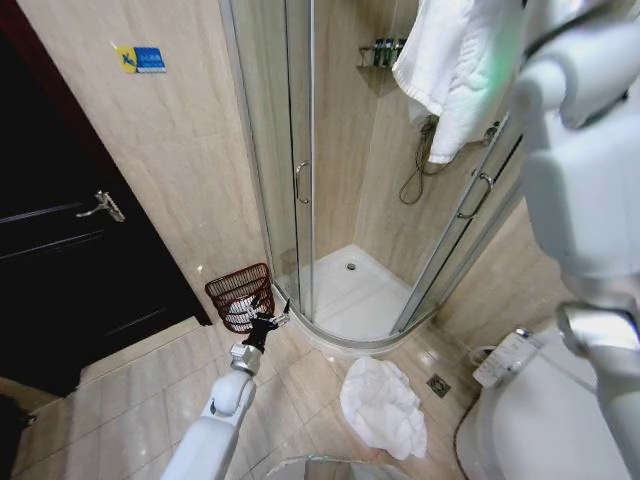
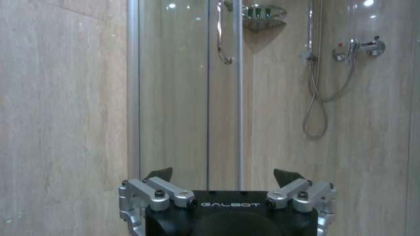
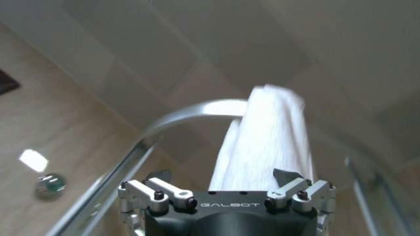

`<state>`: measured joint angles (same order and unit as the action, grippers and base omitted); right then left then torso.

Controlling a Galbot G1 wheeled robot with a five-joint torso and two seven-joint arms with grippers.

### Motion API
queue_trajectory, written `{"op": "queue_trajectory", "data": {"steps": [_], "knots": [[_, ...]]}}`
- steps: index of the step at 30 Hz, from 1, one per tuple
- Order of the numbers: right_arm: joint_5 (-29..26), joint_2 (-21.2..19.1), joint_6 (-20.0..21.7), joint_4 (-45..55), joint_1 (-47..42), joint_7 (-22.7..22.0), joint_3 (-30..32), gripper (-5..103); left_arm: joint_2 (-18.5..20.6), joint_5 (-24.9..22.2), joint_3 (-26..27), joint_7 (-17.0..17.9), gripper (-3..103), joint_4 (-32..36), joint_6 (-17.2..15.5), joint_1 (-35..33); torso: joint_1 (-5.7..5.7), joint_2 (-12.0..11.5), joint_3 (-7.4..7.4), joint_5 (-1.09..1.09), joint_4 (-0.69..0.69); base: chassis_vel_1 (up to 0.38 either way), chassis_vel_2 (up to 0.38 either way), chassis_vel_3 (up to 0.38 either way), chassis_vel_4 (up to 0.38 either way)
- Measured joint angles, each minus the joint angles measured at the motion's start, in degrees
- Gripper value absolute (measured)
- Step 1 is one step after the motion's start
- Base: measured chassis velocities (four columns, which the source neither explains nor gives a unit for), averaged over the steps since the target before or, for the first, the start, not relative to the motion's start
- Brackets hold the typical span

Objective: Discard the used towel into the hamper.

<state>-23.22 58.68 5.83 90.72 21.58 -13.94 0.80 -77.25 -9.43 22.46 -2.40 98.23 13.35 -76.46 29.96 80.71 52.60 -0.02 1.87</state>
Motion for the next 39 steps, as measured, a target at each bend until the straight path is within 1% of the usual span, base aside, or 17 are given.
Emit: {"op": "queue_trajectory", "data": {"steps": [4,9,14,17,19,21,24,25,27,29,31,32,33,34,37,38,39], "knots": [[3.24,2.35,1.83,-3.05,3.85,-2.25,-0.20,100,-0.34,0.07,-0.13,-0.05,100,-0.19,0.05,0.49,-0.01,-0.01,-0.01,0.00,0.00,0.000,0.000,0.000,0.000],[3.11,4.50,3.40,-8.25,7.74,-4.31,-0.06,100,-0.39,0.05,-0.16,-0.07,100,-0.06,0.04,0.72,-0.01,-0.02,-0.01,0.01,-0.01,0.000,0.000,0.000,0.000],[-3.29,4.80,4.56,-10.44,8.86,-4.69,-0.64,100,-0.34,-0.09,0.13,-0.08,100,-0.29,0.57,0.67,-0.01,-0.03,-0.01,0.02,-0.01,0.000,0.000,0.000,0.000],[-10.51,4.74,5.99,-10.22,8.45,-5.94,-1.11,96,-0.27,-0.28,0.51,-0.08,100,0.06,0.91,0.31,-0.02,-0.04,-0.02,0.02,-0.01,0.000,0.000,0.000,0.000],[-10.87,4.76,6.05,-10.21,8.42,-6.03,-1.12,96,-0.26,-0.29,0.54,-0.07,100,0.08,0.93,0.30,-0.02,-0.04,-0.02,0.02,-0.01,0.000,0.000,0.000,0.000],[-13.21,5.04,6.22,-10.65,8.05,-6.71,-1.13,82,-0.03,-0.57,0.92,-0.02,100,0.05,1.24,0.34,-0.02,-0.04,-0.02,0.01,0.00,0.000,0.000,0.000,0.000],[-12.81,4.99,6.02,-10.79,7.61,-6.61,-0.89,82,0.13,-0.89,1.19,0.01,100,-0.25,1.49,0.32,-0.02,-0.04,-0.02,0.01,0.00,0.000,0.000,0.000,0.000],[-12.55,4.87,5.96,-10.78,7.41,-6.51,-0.77,65,0.23,-0.99,1.27,0.01,100,-0.38,1.61,0.29,-0.02,-0.04,-0.02,0.02,0.00,0.000,0.000,0.000,0.000],[-12.44,4.81,5.94,-10.77,7.33,-6.46,-0.74,65,0.27,-1.02,1.30,0.01,100,-0.45,1.66,0.27,-0.02,-0.04,-0.02,0.02,0.00,0.000,0.000,0.000,0.000],[-12.10,4.49,5.61,-10.59,6.91,-5.99,-0.52,53,0.31,-1.08,1.33,0.01,100,-0.73,1.90,0.27,-0.02,-0.04,-0.02,0.02,-0.01,0.000,0.000,0.000,0.000],[-12.52,4.30,5.42,-9.95,6.41,-5.61,-0.31,53,0.30,-1.08,1.31,0.01,100,-0.94,2.18,0.32,-0.02,-0.04,-0.02,0.02,-0.01,0.000,0.000,0.000,0.000],[-13.14,4.13,5.42,-9.31,5.94,-5.56,-0.27,42,0.29,-1.08,1.27,0.01,100,-1.01,2.27,0.33,-0.02,-0.04,-0.03,0.01,-0.01,0.000,0.000,0.000,0.000],[-13.77,3.98,5.46,-8.73,5.48,-5.56,-0.26,42,0.30,-1.07,1.22,0.00,100,-1.01,2.28,0.32,-0.02,-0.04,-0.03,0.02,-0.01,0.000,0.000,0.000,0.000],[-14.04,3.89,5.49,-8.49,5.25,-5.58,-0.26,32,0.30,-1.06,1.20,-0.01,100,-1.01,2.28,0.32,-0.02,-0.04,-0.03,0.01,0.00,0.000,0.000,0.000,0.000],[-14.29,3.76,5.50,-8.27,4.88,-5.59,-0.26,32,0.28,-1.05,1.19,-0.03,100,-1.01,2.28,0.32,-0.02,-0.05,-0.03,0.01,0.00,0.000,0.000,0.000,0.000],[-14.37,3.63,5.48,-8.27,4.60,-5.58,-0.20,20,0.22,-1.04,1.18,-0.04,100,-1.01,2.28,0.29,-0.02,-0.04,-0.03,0.01,0.00,0.000,0.000,0.000,0.000],[-14.51,3.54,5.46,-8.27,4.46,-5.52,-0.17,20,0.21,-1.03,1.19,-0.06,100,-1.01,2.28,0.22,-0.02,-0.05,-0.03,0.01,0.00,0.000,0.000,0.000,0.000]]}}
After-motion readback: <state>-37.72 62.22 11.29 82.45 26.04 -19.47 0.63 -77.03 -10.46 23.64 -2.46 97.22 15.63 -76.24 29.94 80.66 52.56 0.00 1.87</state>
